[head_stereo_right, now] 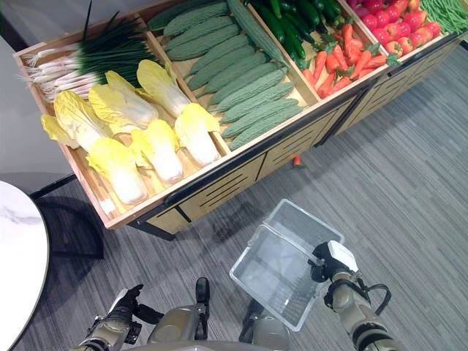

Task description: Get the vegetables into the basket

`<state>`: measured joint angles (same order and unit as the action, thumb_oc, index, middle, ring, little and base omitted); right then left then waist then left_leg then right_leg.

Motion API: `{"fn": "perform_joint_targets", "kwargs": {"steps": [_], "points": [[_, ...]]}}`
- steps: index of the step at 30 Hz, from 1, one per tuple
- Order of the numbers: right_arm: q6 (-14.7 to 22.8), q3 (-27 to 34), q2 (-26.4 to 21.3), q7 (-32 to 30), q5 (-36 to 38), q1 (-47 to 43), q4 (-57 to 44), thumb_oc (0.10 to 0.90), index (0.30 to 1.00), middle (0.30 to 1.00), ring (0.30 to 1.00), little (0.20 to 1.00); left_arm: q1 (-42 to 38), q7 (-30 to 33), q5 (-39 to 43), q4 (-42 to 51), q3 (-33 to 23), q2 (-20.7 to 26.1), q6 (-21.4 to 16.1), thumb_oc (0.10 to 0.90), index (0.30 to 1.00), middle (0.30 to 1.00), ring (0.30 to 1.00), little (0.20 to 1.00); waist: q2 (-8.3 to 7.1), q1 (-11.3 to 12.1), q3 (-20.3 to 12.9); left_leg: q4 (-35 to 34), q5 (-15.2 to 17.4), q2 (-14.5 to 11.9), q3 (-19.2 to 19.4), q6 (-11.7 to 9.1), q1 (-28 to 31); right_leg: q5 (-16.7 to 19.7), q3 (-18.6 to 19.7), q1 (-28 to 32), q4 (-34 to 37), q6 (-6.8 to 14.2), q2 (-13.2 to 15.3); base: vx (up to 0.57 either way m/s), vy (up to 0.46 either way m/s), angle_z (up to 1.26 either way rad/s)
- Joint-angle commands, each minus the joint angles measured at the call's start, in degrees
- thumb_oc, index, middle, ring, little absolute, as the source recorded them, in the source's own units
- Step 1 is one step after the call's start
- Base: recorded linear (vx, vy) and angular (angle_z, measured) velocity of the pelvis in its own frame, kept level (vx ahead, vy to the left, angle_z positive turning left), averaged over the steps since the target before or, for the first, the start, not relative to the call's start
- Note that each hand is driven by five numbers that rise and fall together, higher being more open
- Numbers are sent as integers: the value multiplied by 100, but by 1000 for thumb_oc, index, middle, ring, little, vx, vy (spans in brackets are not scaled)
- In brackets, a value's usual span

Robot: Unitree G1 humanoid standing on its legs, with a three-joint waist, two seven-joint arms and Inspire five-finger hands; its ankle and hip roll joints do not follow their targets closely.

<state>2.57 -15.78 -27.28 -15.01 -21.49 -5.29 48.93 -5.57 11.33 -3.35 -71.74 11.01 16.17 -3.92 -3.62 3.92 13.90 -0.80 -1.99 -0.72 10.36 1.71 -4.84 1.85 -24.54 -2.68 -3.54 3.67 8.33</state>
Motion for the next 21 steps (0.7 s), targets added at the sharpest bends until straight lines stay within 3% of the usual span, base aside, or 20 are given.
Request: {"fn": "perform_joint_targets", "kwargs": {"steps": [1,4,5,6,7,8,10,12,16,18,21], "points": [[40,259,-244,-410,415,-130,256,400,300,300,300,300,111,125,37,-105,39,188,-38,900,1000,1000,1000,1000,-44,-46,-203,127,248,-151,-293,-42,61,473,1154,-659,-1719,717,305,231,121,19],[22,301,-241,-433,508,-152,462,400,300,300,300,300,93,113,86,-83,90,207,-67,900,1000,1000,1000,1000,30,-102,-206,-32,225,-188,-422,-93,248,492,1308,-840,-1532,660,299,147,-56,66],[-1,412,-211,-478,676,-192,713,400,300,300,300,300,48,136,165,-80,110,226,-97,900,1000,1000,1000,1000,56,-126,-213,-57,237,-297,-612,-199,327,520,1390,-888,-1109,669,484,216,-204,82],[4,468,-191,-517,798,-213,862,400,300,300,300,300,12,151,215,-102,112,230,-102,900,1000,1000,1000,1000,56,-167,-198,-76,271,-340,-745,-253,387,523,1625,-910,-823,690,487,404,-392,69],[-7,529,-130,-562,969,-228,1163,400,300,300,300,300,-98,187,293,-186,100,264,-124,900,1000,1000,1000,1000,26,-304,-208,-101,346,-422,-1057,-362,484,578,2387,-963,-291,737,370,269,-270,73],[-6,528,-128,-562,970,-232,1165,400,300,300,300,300,-101,187,293,-187,99,266,-125,900,1000,1000,1000,1000,22,-306,-214,-102,336,-418,-1058,-362,471,590,2388,-971,-281,737,373,263,-262,80],[13,580,-71,-549,1096,-135,1437,400,300,300,300,300,-166,193,349,-244,117,289,-151,900,1000,1000,1000,1000,-28,-373,-249,-91,388,-480,-1322,-456,517,598,2893,-976,-177,763,270,201,-281,118],[34,574,41,-422,1122,-31,1851,400,300,300,300,300,-88,201,274,-344,57,289,-147,900,1000,1000,1000,1000,-102,-329,-381,-161,301,-745,-1459,-611,548,264,2537,-819,-161,669,115,211,-396,105],[50,523,46,-352,1103,-56,2081,400,300,300,300,300,-70,188,291,-444,1,279,-139,900,1000,1000,1000,1000,-68,-345,-428,-279,119,-918,-1521,-694,492,177,2421,-749,-113,575,-48,60,-213,30],[23,624,-67,-345,1151,-41,2496,400,300,300,300,300,-92,198,475,-419,-64,182,-124,900,1000,1000,1000,1000,68,-354,-439,-381,-193,-1121,-1672,-818,298,-15,2077,-721,-190,422,-229,53,-321,18],[9,745,-133,-350,1193,30,2597,400,300,300,300,300,-117,203,438,-369,16,86,-127,900,1000,1000,1000,1000,121,-424,-424,-387,-352,-1141,-1563,-847,184,-22,1871,-648,-143,382,-197,12,-156,50]]}}
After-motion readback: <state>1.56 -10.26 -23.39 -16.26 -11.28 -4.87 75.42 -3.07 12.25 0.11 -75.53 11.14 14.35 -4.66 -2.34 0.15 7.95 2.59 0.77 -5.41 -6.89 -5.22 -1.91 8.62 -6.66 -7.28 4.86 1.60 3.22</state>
